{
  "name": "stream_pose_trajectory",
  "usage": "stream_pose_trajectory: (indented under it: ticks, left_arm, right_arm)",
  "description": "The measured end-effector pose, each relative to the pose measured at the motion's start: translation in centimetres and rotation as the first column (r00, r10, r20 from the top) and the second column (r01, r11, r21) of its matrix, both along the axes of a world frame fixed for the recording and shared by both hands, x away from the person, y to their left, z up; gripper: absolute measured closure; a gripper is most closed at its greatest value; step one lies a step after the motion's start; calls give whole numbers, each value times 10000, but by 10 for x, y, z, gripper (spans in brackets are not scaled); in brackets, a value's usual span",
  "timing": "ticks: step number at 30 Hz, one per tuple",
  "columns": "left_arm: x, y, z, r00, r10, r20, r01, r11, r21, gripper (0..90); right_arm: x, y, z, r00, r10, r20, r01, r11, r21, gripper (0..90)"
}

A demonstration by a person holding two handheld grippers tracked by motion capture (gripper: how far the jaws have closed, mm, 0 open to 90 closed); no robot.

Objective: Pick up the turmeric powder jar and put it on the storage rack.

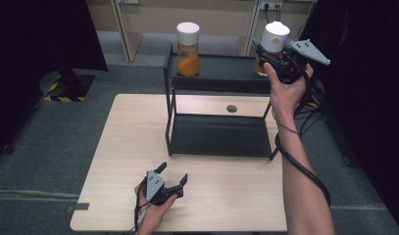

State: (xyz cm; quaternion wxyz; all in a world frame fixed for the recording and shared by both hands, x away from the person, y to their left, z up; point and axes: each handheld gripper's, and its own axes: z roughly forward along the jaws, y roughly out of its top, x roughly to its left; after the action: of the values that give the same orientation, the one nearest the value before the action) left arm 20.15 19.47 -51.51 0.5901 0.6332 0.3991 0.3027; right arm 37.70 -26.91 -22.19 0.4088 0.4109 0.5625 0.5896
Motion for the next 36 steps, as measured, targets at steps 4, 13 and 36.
stream_pose_trajectory:
  ticks: [4,13,36]
  left_arm:
    - [0,0,0,10000,-9,-37,9,10000,-3,115]
    - [0,0,0,10000,-8,-19,8,10000,-10,115]
    - [0,0,0,10000,-21,7,21,10000,9,115]
  right_arm:
    - [6,2,1,9999,-78,-126,78,10000,19,312]
    - [14,2,-2,9993,-210,-322,212,9998,67,312]
    - [20,6,-11,9987,-388,-335,387,9992,-63,311]
